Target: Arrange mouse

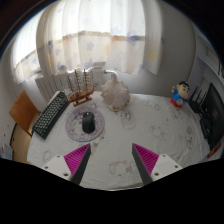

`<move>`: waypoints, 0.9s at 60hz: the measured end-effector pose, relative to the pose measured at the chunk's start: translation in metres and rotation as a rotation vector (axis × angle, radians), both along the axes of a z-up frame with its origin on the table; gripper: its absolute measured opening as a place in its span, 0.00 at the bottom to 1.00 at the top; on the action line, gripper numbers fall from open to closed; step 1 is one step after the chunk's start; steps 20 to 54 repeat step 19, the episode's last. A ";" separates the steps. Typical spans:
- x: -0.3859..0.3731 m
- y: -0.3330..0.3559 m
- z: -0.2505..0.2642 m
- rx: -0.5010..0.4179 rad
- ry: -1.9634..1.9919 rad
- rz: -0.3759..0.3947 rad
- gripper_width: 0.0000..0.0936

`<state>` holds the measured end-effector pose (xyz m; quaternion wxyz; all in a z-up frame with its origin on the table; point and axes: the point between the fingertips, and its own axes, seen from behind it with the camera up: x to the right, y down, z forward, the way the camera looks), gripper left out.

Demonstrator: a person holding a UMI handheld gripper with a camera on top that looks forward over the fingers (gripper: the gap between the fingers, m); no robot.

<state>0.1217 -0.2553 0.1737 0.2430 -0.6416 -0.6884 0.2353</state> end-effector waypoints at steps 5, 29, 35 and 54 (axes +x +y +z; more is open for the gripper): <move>0.010 0.013 0.004 0.016 0.004 0.002 0.92; 0.014 0.035 0.006 0.030 0.011 -0.022 0.92; 0.014 0.035 0.006 0.030 0.011 -0.022 0.92; 0.014 0.035 0.006 0.030 0.011 -0.022 0.92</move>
